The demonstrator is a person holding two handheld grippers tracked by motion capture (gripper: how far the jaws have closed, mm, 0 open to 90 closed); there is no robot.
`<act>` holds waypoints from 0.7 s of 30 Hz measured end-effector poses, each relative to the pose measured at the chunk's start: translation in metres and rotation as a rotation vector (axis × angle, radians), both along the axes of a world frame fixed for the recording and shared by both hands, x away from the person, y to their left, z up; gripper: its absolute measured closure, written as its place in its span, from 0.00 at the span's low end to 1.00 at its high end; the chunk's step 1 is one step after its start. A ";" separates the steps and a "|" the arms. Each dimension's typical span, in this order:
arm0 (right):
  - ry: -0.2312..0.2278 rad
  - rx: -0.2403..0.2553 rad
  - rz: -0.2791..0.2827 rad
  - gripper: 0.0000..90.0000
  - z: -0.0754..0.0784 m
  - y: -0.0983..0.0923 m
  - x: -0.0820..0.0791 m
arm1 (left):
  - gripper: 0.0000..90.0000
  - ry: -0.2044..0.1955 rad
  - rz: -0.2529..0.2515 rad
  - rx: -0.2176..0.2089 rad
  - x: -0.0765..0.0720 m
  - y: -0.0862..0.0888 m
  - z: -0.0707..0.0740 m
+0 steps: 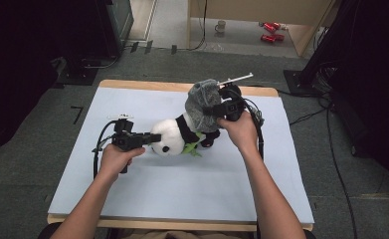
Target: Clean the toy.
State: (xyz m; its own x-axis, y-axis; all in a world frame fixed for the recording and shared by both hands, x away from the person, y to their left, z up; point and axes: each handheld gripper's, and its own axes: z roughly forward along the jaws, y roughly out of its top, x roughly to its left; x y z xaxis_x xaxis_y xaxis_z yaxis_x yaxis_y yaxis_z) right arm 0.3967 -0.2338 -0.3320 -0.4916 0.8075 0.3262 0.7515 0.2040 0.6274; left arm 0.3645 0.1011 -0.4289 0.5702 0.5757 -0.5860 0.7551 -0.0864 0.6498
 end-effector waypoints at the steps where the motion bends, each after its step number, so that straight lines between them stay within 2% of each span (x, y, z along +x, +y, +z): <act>1: 0.001 0.017 0.002 0.87 0.000 -0.001 0.000 | 0.76 0.017 -0.014 -0.009 0.000 0.000 0.001; 4: 0.010 0.055 0.008 0.87 0.004 -0.004 -0.002 | 0.77 0.052 -0.031 -0.044 0.000 0.004 0.006; 8: 0.004 0.070 0.032 0.87 0.011 -0.003 -0.007 | 0.77 0.088 -0.068 -0.047 -0.001 0.006 0.009; 10: -0.006 0.081 0.045 0.88 0.015 -0.001 -0.011 | 0.77 0.089 -0.071 -0.034 -0.001 0.006 0.010; 13: -0.011 0.093 0.075 0.88 0.017 0.004 -0.017 | 0.76 0.058 -0.048 0.013 -0.002 0.002 0.008; 14: -0.006 0.096 0.087 0.88 0.016 0.007 -0.019 | 0.76 0.034 -0.045 0.011 -0.002 0.001 0.007; 16: 0.007 0.090 0.114 0.88 0.011 0.014 -0.021 | 0.75 0.004 -0.040 0.026 -0.002 0.000 0.007; 19: 0.022 0.039 0.122 0.88 -0.003 0.023 -0.021 | 0.70 -0.066 -0.023 0.054 -0.004 -0.001 0.005; 21: 0.022 0.050 0.114 0.88 -0.010 0.024 -0.020 | 0.64 -0.090 -0.012 0.051 -0.004 0.000 0.005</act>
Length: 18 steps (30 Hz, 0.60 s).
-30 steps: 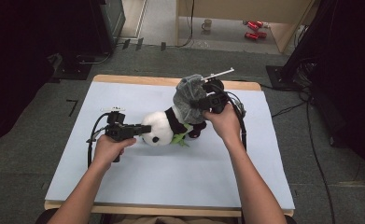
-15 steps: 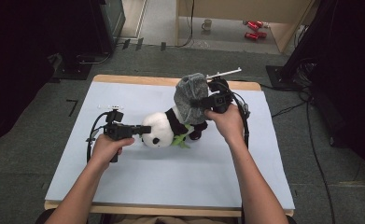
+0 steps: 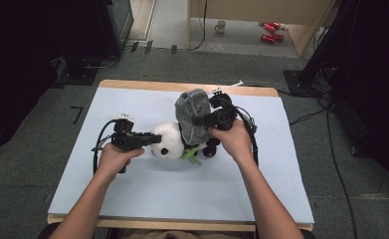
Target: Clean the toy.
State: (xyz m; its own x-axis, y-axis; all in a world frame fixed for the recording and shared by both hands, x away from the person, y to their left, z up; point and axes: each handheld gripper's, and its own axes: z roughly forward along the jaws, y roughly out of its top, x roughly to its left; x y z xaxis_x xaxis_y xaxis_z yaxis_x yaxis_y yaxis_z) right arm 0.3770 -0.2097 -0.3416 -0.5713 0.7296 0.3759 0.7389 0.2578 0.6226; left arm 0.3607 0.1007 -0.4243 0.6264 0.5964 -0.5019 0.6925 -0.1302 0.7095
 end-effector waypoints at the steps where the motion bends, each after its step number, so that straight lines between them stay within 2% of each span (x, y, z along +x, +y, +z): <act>1: -0.010 -0.005 -0.008 0.88 -0.001 0.000 0.001 | 0.60 -0.008 0.006 -0.007 0.000 0.000 0.000; 4: -0.015 -0.011 -0.017 0.88 -0.002 -0.001 0.004 | 0.51 -0.060 0.001 0.001 -0.002 0.002 0.001; 7: -0.016 -0.012 -0.027 0.87 -0.003 -0.003 0.008 | 0.47 -0.163 -0.030 0.027 -0.007 0.005 0.003; 9: -0.014 -0.006 -0.038 0.87 -0.003 -0.004 0.010 | 0.43 -0.196 -0.042 0.034 -0.010 0.007 0.004; 15: -0.016 -0.001 -0.051 0.87 -0.005 -0.006 0.017 | 0.36 -0.209 -0.079 0.070 -0.011 0.011 -0.007; 18: -0.014 0.004 -0.058 0.86 -0.006 -0.007 0.020 | 0.36 -0.189 -0.074 0.065 -0.008 0.006 -0.016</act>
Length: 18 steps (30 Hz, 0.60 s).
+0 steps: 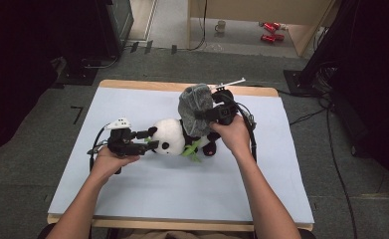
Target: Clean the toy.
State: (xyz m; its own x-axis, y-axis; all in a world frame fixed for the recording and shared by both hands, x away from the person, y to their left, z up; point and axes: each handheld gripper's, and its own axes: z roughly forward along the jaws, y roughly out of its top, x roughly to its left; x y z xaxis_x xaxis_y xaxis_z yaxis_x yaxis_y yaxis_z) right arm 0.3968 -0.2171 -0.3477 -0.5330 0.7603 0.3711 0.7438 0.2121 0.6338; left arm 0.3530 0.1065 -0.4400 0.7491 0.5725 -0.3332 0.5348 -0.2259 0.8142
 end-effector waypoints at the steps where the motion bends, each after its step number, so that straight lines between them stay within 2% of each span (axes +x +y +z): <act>1: -0.001 0.002 0.000 0.86 0.000 0.000 0.001 | 0.35 -0.002 0.000 0.005 0.001 -0.004 -0.003; 4: -0.004 0.001 -0.004 0.86 -0.001 0.002 0.001 | 0.32 -0.047 0.022 0.006 0.004 -0.015 -0.009; 7: -0.009 -0.007 -0.017 0.86 0.000 0.001 0.002 | 0.38 -0.058 0.044 -0.014 0.005 -0.017 -0.011; 10: 0.000 0.010 -0.019 0.86 0.001 -0.002 0.003 | 0.46 -0.064 0.050 -0.011 0.005 -0.018 -0.011; 16: -0.010 0.033 -0.010 0.86 0.010 0.001 -0.002 | 0.63 -0.034 0.095 -0.007 0.005 -0.019 -0.008; 18: -0.016 0.059 0.004 0.87 0.015 0.004 -0.004 | 0.70 -0.027 0.102 -0.007 0.005 -0.019 -0.005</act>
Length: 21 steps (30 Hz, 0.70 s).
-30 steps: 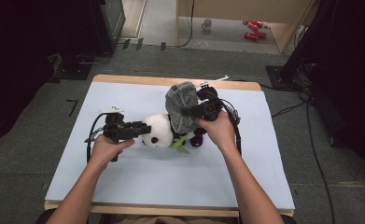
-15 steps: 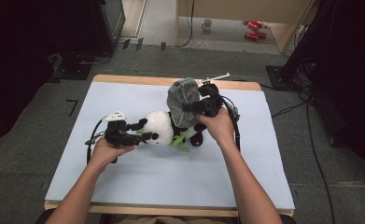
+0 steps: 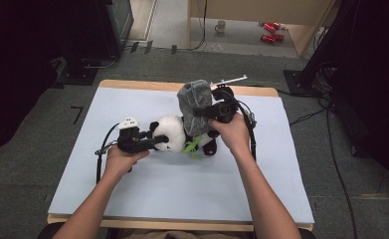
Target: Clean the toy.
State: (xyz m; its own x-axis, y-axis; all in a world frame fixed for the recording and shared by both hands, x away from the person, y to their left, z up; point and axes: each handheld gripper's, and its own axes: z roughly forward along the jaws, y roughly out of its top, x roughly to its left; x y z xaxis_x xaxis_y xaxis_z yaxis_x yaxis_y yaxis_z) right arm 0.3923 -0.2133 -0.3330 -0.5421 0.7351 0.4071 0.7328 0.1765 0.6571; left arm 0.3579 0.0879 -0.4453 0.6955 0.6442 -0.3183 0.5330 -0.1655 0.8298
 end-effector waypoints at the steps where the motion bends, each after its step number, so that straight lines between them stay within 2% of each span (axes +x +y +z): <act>1: -0.001 0.015 0.017 0.87 0.004 0.003 -0.002 | 0.72 0.012 0.004 -0.002 0.000 0.000 0.001; 4: -0.020 0.025 0.056 0.87 0.011 0.016 -0.008 | 0.73 0.026 0.006 -0.009 0.001 0.000 0.002; 8: -0.027 0.017 0.098 0.87 0.012 0.032 -0.012 | 0.74 0.042 0.002 -0.009 0.000 0.000 0.005; 10: -0.020 0.012 0.120 0.87 0.009 0.041 -0.014 | 0.74 0.048 0.003 -0.015 0.000 0.000 0.005; 12: 0.006 0.033 0.145 0.87 0.005 0.051 -0.014 | 0.74 0.058 0.005 -0.020 0.000 -0.001 0.006; 14: 0.019 0.033 0.166 0.87 -0.001 0.060 -0.015 | 0.74 0.067 0.004 -0.022 0.000 -0.001 0.007; 17: 0.023 -0.001 0.194 0.87 -0.012 0.076 -0.015 | 0.75 0.080 0.000 -0.026 0.000 -0.001 0.009; 21: -0.010 -0.129 0.181 0.87 -0.028 0.086 -0.014 | 0.76 0.111 0.009 -0.019 0.000 0.000 0.008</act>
